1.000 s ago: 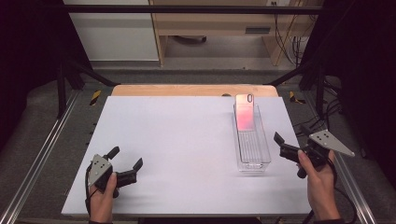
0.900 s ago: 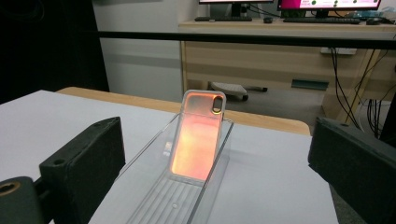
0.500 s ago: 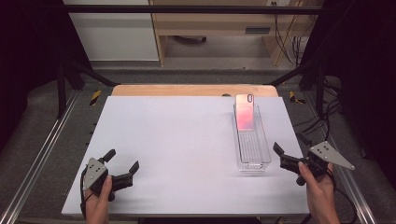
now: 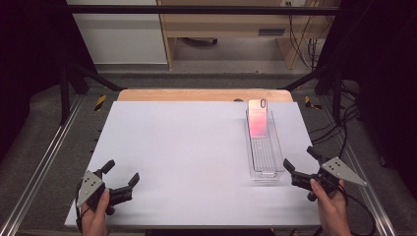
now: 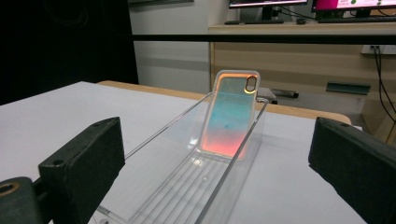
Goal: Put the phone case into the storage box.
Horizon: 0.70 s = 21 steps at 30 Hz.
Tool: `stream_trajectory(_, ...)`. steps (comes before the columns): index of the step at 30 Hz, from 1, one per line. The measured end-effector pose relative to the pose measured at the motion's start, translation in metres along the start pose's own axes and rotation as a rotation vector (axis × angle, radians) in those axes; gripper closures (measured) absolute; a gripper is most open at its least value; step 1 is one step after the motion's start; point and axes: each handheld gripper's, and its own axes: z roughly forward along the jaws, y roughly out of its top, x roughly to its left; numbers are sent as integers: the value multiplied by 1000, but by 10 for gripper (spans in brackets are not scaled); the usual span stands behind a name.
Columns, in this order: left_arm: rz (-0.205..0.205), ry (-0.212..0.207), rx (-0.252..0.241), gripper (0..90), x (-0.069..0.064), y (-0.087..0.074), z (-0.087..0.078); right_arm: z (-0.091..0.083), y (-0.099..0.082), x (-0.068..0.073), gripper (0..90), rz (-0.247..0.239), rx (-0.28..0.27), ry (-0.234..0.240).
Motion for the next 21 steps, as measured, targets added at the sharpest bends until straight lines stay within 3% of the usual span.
stream_trajectory(12, 13, -2, 1, 9, 0, 0, 1, 3, -15, 7, 39, -35, 3, 54)
stream_trajectory(21, 31, -27, 17, 8, -5, -1, 7, 5, -25, 13, 43, -72, 48, 92)
